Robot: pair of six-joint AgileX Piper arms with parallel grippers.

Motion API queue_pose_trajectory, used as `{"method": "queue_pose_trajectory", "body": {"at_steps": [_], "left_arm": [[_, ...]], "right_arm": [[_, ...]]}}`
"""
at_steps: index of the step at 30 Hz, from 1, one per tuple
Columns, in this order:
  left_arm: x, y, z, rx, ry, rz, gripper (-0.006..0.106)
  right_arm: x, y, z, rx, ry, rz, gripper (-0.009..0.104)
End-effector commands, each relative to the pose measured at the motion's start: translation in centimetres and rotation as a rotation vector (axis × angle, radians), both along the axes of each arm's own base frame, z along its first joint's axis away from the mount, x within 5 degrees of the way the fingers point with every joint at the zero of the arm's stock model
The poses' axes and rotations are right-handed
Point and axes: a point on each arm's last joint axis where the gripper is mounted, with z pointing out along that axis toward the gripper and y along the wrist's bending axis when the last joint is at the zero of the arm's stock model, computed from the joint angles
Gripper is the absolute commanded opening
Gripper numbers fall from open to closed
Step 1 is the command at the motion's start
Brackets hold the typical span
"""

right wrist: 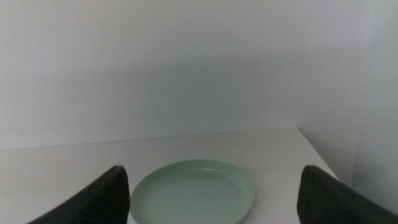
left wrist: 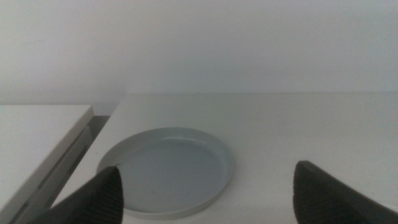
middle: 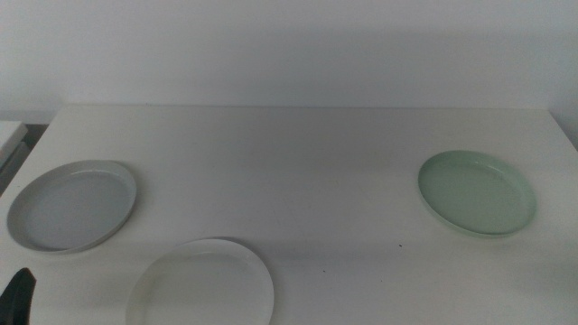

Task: Stack the three bowls on top of each other.

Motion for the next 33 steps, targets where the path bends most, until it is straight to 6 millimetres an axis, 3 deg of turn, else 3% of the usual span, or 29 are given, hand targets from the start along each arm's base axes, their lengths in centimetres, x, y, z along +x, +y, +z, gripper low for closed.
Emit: {"method": "queue_pose_trajectory", "body": {"at_steps": [1,5,13,18,23,29,33], "left_arm": [[0.0,0.0,0.1,0.01,-0.017,0.004,0.094],[0.0,0.0,0.1,0.013,-0.017,0.004,0.094],[1.4,-0.5,12.8,-0.029,0.454,-0.049,0.094],[4.3,-1.1,16.7,-0.127,0.717,-0.081,0.094],[8.5,-1.7,15.9,-0.197,0.91,-0.121,0.094],[13.2,-2.8,11.8,-0.198,1.14,-0.152,0.094],[14.8,-4.3,8.4,-0.145,1.236,-0.15,0.094]], "right_arm": [[0.0,-0.1,0.0,-0.002,-0.01,-0.009,0.093],[0.0,-0.1,0.0,-0.002,-0.01,-0.009,0.093],[0.0,-0.1,0.0,-0.002,-0.01,-0.009,0.093],[0.0,-0.1,0.0,-0.002,-0.01,-0.009,0.093],[0.0,-0.1,0.0,-0.002,-0.01,-0.009,0.093],[0.0,-0.1,0.0,-0.002,-0.01,-0.009,0.093],[0.0,-0.1,0.0,-0.002,-0.01,-0.009,0.093]]}}
